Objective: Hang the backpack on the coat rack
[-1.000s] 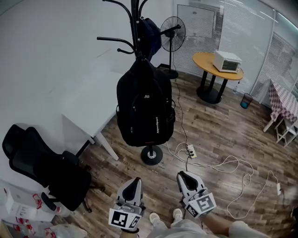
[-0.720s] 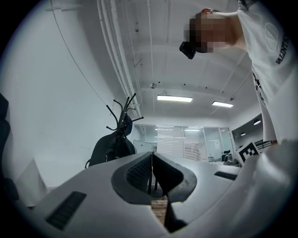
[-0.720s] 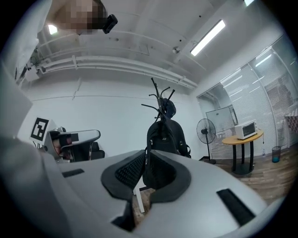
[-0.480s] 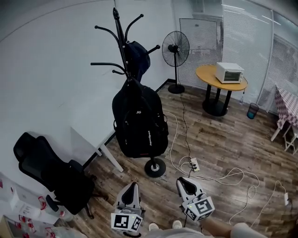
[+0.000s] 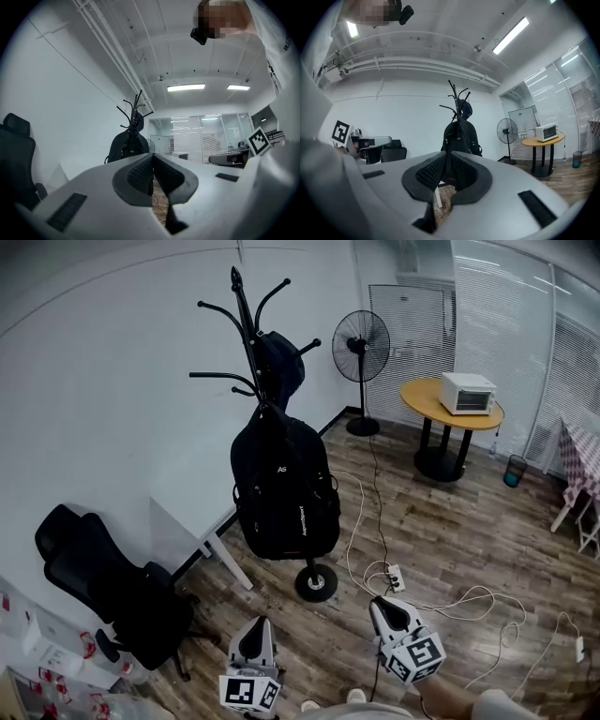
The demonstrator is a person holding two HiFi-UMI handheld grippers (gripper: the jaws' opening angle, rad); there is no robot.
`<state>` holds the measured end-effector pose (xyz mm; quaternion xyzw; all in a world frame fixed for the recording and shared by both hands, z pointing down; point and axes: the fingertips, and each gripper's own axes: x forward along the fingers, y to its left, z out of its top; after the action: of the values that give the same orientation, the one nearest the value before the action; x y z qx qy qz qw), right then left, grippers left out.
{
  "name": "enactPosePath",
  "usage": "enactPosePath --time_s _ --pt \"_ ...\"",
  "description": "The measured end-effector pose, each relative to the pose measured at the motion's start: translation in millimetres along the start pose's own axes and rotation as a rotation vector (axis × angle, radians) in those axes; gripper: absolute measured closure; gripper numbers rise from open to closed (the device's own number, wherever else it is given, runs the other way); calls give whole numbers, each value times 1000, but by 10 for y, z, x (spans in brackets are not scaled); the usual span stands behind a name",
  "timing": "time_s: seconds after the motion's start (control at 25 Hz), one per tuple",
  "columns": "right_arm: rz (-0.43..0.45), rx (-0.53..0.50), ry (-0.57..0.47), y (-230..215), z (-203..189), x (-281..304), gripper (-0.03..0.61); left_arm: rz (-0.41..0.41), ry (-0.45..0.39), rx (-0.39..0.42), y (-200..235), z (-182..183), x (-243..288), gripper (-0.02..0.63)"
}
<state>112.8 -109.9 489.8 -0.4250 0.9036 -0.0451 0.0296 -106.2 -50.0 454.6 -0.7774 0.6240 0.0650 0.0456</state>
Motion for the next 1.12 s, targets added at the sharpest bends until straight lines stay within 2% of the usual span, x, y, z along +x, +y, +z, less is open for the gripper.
enactPosePath --time_s 0.28,0.56,1.12 --pt "28 -12 14 349 -6 69 540 -26 1 9 158 108 -107 604" --pt "7 -18 61 566 -106 150 552 -53 -1 -13 299 57 -152 604" --pt "-26 -10 82 609 -148 170 563 -89 -21 -30 303 92 -123 604"
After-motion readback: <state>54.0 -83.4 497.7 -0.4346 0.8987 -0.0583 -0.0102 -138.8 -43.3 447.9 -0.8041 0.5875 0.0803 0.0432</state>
